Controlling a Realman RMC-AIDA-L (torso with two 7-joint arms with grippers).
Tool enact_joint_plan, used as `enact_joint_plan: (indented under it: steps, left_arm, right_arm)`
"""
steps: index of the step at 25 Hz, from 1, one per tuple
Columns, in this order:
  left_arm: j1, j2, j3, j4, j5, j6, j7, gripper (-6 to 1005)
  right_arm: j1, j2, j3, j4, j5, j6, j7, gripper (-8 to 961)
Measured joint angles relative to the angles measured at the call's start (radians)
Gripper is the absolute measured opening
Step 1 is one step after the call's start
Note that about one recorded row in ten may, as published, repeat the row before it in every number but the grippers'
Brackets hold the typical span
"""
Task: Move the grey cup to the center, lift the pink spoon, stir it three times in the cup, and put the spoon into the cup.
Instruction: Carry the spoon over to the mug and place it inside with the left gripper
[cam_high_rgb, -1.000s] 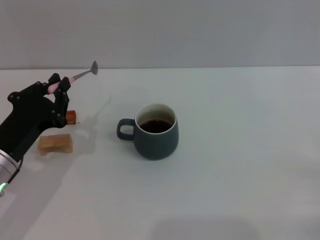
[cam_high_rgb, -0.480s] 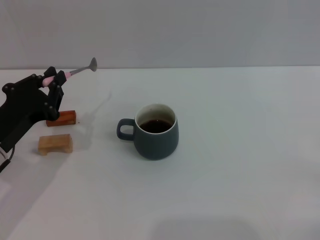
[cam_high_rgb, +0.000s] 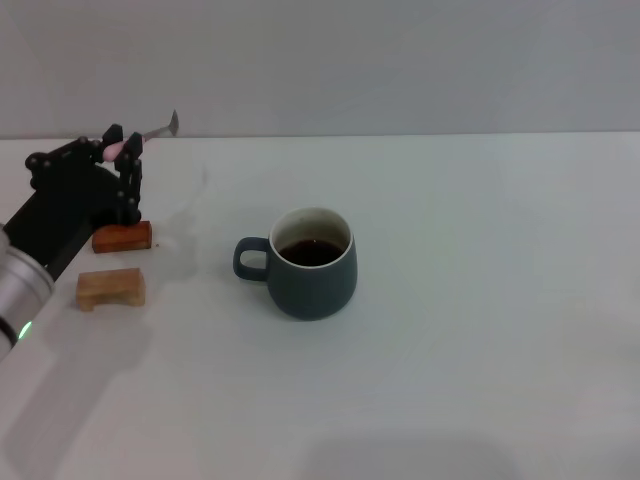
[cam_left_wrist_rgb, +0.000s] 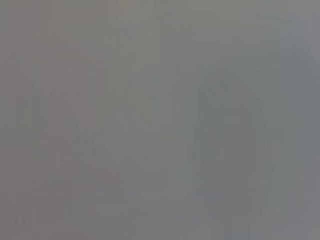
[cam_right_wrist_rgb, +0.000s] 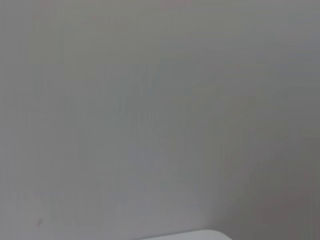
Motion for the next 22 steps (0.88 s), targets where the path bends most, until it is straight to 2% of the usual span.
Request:
enact_joint_plan:
  steps: [2,6,7,8,9,11,12,15,22]
  left_arm:
    - [0.006,-0.009,-0.014,-0.044,0.000,-0.056,0.008,147]
    - [0.013,0.016,-0.005,-0.121,-0.001,-0.085,-0.012,147]
    - [0.013,0.016,-0.005,-0.121,-0.001,-0.085,-0.012,147]
    - [0.016,0.027,-0.004,-0.139,-0.002,-0.087,-0.031,147]
    - [0.024,0.053,-0.002,-0.176,-0.002,-0.091,-0.067,147]
    - [0.027,0.070,0.001,-0.198,-0.002,-0.094,-0.082,147]
    - [0.029,0.088,0.004,-0.219,-0.002,-0.103,-0.094,146]
    - [0.030,0.119,0.011,-0.276,-0.002,-0.170,-0.109,146]
    - [0.023,0.124,0.003,-0.358,-0.002,-0.343,-0.076,146]
  right_arm:
    - [0.000,0.000,-0.001,-0.001,0.000,0.001,0.000,-1]
    - [0.000,0.000,-0.001,-0.003,0.000,0.002,0.000,-1]
    - [0.001,0.000,-0.001,-0.004,0.000,0.002,0.000,-1]
    - [0.002,0.000,-0.001,-0.004,0.000,0.002,0.000,-1]
    - [0.002,0.000,-0.001,-0.004,0.000,0.002,0.000,-1]
    - [0.002,0.000,-0.001,-0.004,0.000,0.002,0.000,0]
    - [0.002,0.000,-0.001,-0.004,0.000,0.002,0.000,0]
    - [0.003,0.000,-0.001,-0.002,0.000,0.003,0.000,0]
    - [0.007,0.000,-0.002,0.001,-0.003,0.003,0.000,0]
